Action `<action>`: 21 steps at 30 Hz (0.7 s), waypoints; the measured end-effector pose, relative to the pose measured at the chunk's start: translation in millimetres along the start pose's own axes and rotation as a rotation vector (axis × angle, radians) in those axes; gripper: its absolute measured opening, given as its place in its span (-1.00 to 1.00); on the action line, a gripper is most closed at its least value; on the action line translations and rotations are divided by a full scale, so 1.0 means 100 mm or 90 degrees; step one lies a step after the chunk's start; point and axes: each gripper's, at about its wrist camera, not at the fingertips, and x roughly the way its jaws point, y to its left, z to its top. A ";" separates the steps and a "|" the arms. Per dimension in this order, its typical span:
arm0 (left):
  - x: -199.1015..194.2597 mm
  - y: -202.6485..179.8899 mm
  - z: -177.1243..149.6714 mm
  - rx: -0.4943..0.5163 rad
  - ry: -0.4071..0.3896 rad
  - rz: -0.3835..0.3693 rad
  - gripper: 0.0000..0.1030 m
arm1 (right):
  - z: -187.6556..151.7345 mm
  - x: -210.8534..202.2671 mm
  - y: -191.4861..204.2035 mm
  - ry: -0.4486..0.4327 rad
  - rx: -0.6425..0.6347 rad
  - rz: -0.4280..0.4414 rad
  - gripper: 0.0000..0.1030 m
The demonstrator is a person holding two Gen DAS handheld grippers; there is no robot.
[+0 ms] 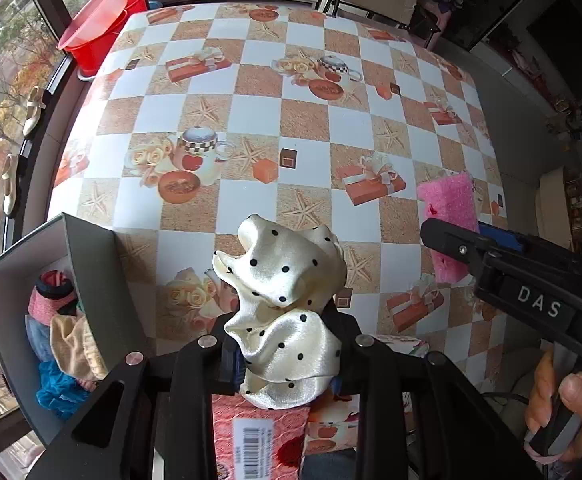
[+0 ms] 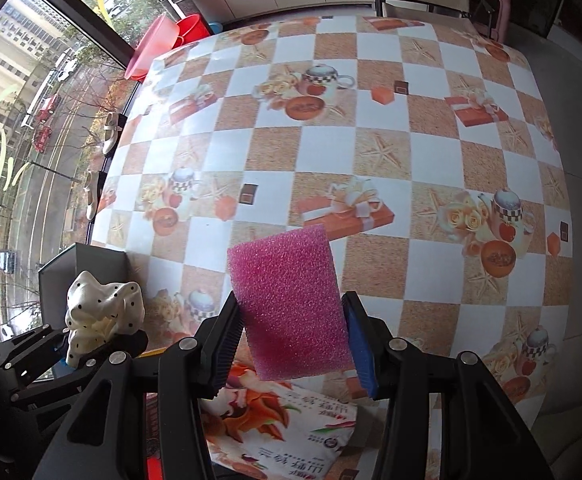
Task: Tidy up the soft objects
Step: 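Lift the scrunchie and pink sponge and carry them toward the white box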
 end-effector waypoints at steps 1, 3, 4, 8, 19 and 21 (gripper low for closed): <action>-0.03 0.03 -0.02 0.000 -0.004 -0.002 -0.36 | -0.01 -0.02 0.04 -0.002 -0.002 -0.001 -0.01; -0.10 0.08 -0.06 0.004 -0.013 -0.004 -0.36 | -0.05 -0.07 0.12 -0.006 -0.004 -0.004 -0.01; -0.13 0.11 -0.08 0.005 -0.016 -0.005 -0.36 | -0.07 -0.09 0.15 -0.008 -0.004 -0.005 -0.01; -0.24 0.19 -0.18 0.015 -0.025 -0.014 -0.36 | -0.15 -0.16 0.25 -0.014 -0.001 -0.012 -0.01; -0.46 0.28 -0.50 0.066 -0.032 -0.038 -0.36 | -0.44 -0.37 0.44 -0.032 0.016 -0.029 -0.01; -0.50 0.29 -0.55 0.075 -0.033 -0.041 -0.36 | -0.50 -0.42 0.48 -0.034 0.018 -0.032 -0.01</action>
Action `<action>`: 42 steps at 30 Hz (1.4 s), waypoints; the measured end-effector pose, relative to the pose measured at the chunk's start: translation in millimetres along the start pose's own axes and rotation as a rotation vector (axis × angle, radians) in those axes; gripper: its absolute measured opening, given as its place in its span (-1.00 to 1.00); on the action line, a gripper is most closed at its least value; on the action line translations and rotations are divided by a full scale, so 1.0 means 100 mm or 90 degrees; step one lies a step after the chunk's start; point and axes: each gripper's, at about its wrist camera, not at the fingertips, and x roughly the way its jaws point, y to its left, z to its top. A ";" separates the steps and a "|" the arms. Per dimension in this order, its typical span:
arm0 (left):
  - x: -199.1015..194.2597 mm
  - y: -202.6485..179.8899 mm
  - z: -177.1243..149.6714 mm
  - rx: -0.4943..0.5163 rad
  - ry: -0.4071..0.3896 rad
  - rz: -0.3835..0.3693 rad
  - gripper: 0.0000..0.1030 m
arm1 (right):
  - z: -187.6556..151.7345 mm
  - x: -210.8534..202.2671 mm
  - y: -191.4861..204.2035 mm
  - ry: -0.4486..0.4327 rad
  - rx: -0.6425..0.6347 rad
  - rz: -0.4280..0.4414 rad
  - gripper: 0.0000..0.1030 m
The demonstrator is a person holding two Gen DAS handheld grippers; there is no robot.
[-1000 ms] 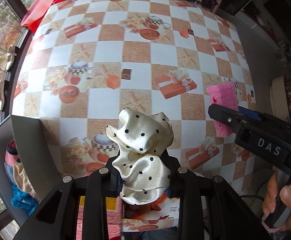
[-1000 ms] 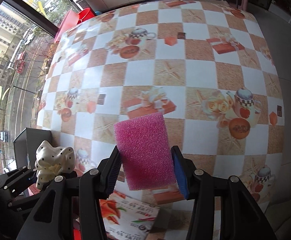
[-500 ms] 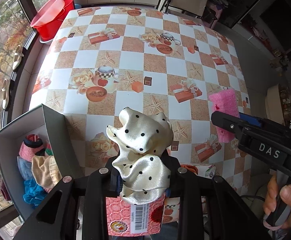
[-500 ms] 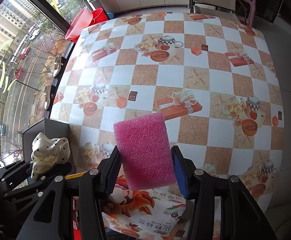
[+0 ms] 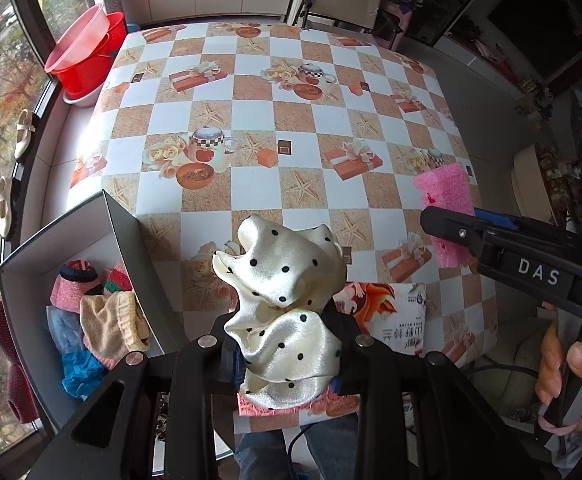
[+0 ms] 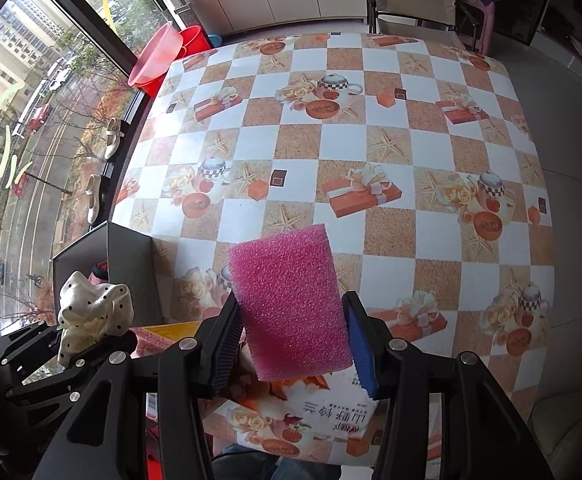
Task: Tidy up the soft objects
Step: 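Lift the scrunchie and pink sponge and carry them toward the white box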
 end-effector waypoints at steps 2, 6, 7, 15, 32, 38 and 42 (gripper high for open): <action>-0.04 0.00 -0.05 0.010 0.000 -0.002 -0.36 | -0.06 -0.04 0.02 -0.002 0.002 -0.003 -0.01; -0.10 0.01 -0.16 0.027 0.002 -0.010 -0.36 | -0.20 -0.11 0.05 0.002 0.009 -0.005 -0.01; -0.12 0.01 -0.19 0.030 0.002 -0.011 -0.36 | -0.23 -0.11 0.06 0.004 0.011 -0.005 -0.01; -0.16 0.03 -0.42 0.056 0.004 -0.012 -0.36 | -0.58 -0.18 0.11 0.021 0.022 -0.015 -0.01; -0.23 0.11 -0.77 0.085 -0.001 -0.028 -0.36 | -1.11 -0.24 0.26 0.050 0.028 -0.038 -0.01; -0.26 0.23 -0.85 0.069 -0.008 -0.032 -0.36 | -1.22 -0.25 0.43 0.057 0.010 -0.041 -0.01; -0.27 0.32 -0.89 0.056 -0.012 -0.031 -0.36 | -1.25 -0.26 0.58 0.059 -0.010 -0.037 -0.01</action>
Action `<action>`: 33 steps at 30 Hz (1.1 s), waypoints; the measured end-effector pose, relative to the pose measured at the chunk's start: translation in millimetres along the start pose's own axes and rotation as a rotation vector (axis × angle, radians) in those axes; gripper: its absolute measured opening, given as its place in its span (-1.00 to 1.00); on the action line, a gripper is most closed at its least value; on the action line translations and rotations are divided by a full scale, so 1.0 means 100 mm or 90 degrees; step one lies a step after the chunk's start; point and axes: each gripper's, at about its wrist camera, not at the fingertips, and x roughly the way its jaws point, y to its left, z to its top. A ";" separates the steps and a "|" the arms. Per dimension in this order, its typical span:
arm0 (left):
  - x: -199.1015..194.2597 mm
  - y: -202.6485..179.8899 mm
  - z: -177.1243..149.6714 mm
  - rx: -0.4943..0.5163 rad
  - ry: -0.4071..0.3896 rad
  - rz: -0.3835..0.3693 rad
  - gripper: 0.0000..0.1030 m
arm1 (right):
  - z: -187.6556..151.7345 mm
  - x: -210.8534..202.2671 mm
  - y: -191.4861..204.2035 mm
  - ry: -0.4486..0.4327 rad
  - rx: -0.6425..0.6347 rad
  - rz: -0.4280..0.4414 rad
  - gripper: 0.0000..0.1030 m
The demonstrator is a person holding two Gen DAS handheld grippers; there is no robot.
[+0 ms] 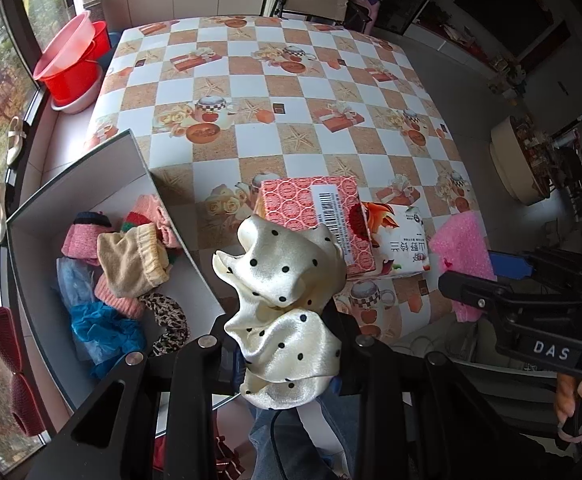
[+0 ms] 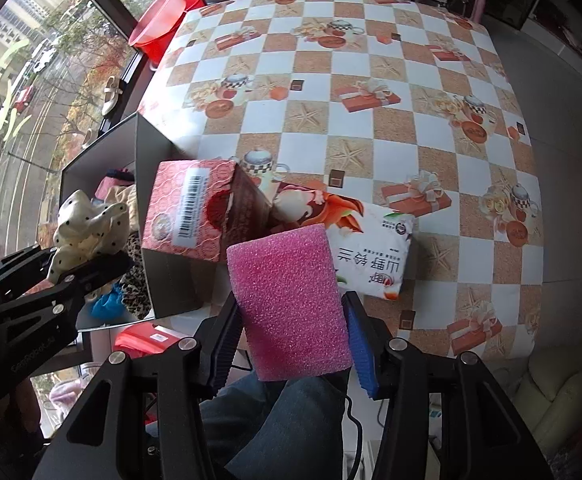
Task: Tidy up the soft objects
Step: 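Lift the scrunchie and pink sponge and carry them toward the white box, then lower the scrunchie and pink sponge into the box and open both tools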
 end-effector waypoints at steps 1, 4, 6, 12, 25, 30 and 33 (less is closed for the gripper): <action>-0.01 0.03 -0.01 -0.004 -0.001 0.001 -0.36 | 0.01 0.00 0.03 0.000 -0.004 0.001 -0.01; -0.03 0.12 -0.05 -0.019 -0.003 0.005 -0.36 | 0.02 -0.01 0.18 -0.001 -0.027 0.007 -0.01; -0.04 0.19 -0.07 -0.031 -0.005 0.007 -0.36 | 0.04 -0.01 0.28 -0.001 -0.040 0.011 -0.01; -0.10 0.42 -0.16 -0.069 -0.013 0.015 -0.36 | 0.11 0.02 0.59 0.003 -0.088 0.019 -0.01; -0.17 0.95 -0.37 -0.161 -0.025 0.035 -0.36 | 0.26 0.12 1.22 0.019 -0.194 0.034 -0.01; -0.20 1.16 -0.43 -0.199 -0.027 0.047 -0.36 | 0.33 0.18 1.50 0.027 -0.233 0.048 -0.01; -0.20 1.29 -0.48 -0.221 -0.027 0.056 -0.36 | 0.36 0.25 1.67 0.033 -0.255 0.054 -0.01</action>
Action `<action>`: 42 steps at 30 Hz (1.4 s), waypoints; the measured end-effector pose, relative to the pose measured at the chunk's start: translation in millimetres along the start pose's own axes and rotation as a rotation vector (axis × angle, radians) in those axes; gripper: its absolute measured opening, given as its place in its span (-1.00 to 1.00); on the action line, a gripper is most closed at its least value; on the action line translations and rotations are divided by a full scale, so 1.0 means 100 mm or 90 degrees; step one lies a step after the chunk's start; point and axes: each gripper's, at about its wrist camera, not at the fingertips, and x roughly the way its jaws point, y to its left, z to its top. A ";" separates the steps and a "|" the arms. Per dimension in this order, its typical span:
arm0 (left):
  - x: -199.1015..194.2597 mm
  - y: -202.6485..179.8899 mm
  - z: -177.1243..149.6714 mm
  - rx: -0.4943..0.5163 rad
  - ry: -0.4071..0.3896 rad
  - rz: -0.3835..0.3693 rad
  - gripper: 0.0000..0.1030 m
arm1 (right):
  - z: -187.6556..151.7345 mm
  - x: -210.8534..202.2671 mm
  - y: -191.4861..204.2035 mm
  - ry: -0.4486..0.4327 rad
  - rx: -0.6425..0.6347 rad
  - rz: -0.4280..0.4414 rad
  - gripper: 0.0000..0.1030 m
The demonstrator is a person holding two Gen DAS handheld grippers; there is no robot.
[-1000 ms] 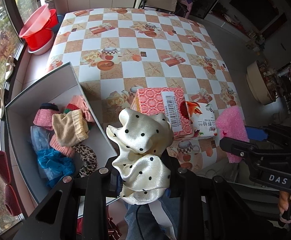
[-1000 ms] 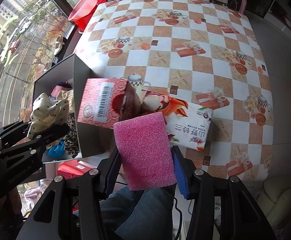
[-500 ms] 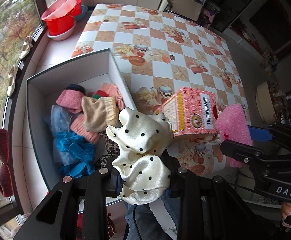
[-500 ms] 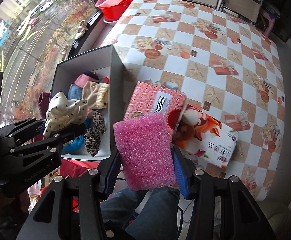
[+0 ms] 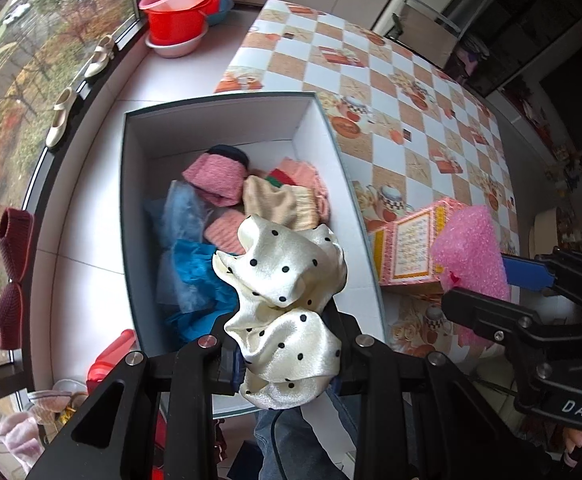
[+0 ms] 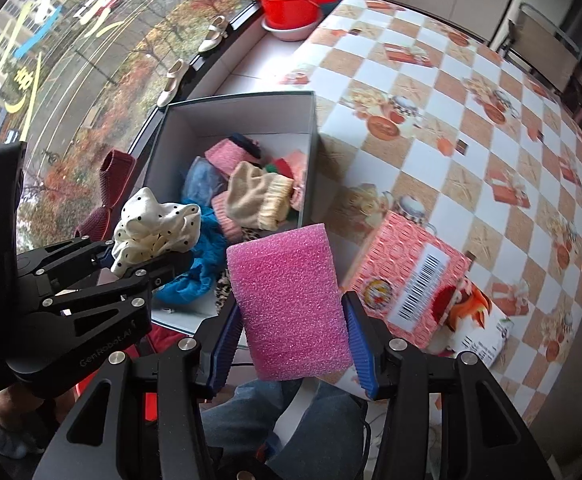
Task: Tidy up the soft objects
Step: 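Lower the scrunchie and pink sponge into the box and open both tools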
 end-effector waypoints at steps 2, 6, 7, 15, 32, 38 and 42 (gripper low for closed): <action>0.02 0.10 -0.01 -0.019 0.004 0.006 -0.36 | 0.06 0.08 0.08 0.006 -0.011 0.005 -0.01; 0.06 0.27 -0.02 -0.043 0.008 0.023 -0.36 | 0.15 0.21 0.23 0.018 -0.032 0.017 -0.01; 0.07 0.31 -0.03 -0.049 0.010 0.027 -0.36 | 0.17 0.23 0.26 0.020 -0.036 0.019 -0.01; 0.18 0.46 0.00 -0.079 0.022 0.044 -0.36 | 0.34 0.42 0.40 0.037 -0.060 0.034 -0.01; 0.47 0.45 0.17 -0.098 0.057 0.058 -0.36 | 0.68 0.72 0.31 0.053 -0.034 0.041 -0.01; 0.50 0.42 0.19 -0.097 0.063 0.052 -0.15 | 0.70 0.78 0.25 0.061 -0.025 0.048 -0.01; 0.53 0.36 0.18 -0.080 0.075 0.054 0.65 | 0.71 0.78 0.24 0.061 -0.032 0.058 0.03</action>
